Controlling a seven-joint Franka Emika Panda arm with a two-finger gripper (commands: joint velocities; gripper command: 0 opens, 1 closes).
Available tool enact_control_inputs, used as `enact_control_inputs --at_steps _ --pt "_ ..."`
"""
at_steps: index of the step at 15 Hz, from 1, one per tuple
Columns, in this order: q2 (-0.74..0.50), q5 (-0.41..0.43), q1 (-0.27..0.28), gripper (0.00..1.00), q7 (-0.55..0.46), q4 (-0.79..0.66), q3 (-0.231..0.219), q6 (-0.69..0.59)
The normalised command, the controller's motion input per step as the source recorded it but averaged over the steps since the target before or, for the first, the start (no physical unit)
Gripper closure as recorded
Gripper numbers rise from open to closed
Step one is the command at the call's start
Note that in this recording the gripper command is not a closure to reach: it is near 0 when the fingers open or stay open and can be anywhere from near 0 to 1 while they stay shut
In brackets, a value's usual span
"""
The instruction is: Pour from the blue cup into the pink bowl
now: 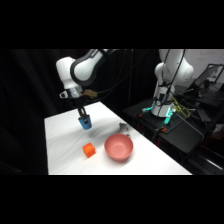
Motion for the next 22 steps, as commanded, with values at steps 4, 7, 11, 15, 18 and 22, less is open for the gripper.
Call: enact_control_inputs --at_steps 4,7,11,15,18,22 --pt "0.17 -0.040 -0.053 0.18 0.33 0.04 0.059 0.33" --pt "0.14 -0.063 -0.030 0.18 0.29 0.07 0.065 0.17" --pt "0.08 -0.066 -0.047 0.18 0.19 0.08 0.067 0.02" --pt "-0.02 -0.093 -0.019 0.00 0.16 0.02 0.046 -0.01" --pt "-0.09 -0.088 -0.018 0.00 0.08 -0.04 0.073 -0.05" --pt "-0.21 -0.081 -0.012 0.00 0.04 -0.16 0.072 -0.04"
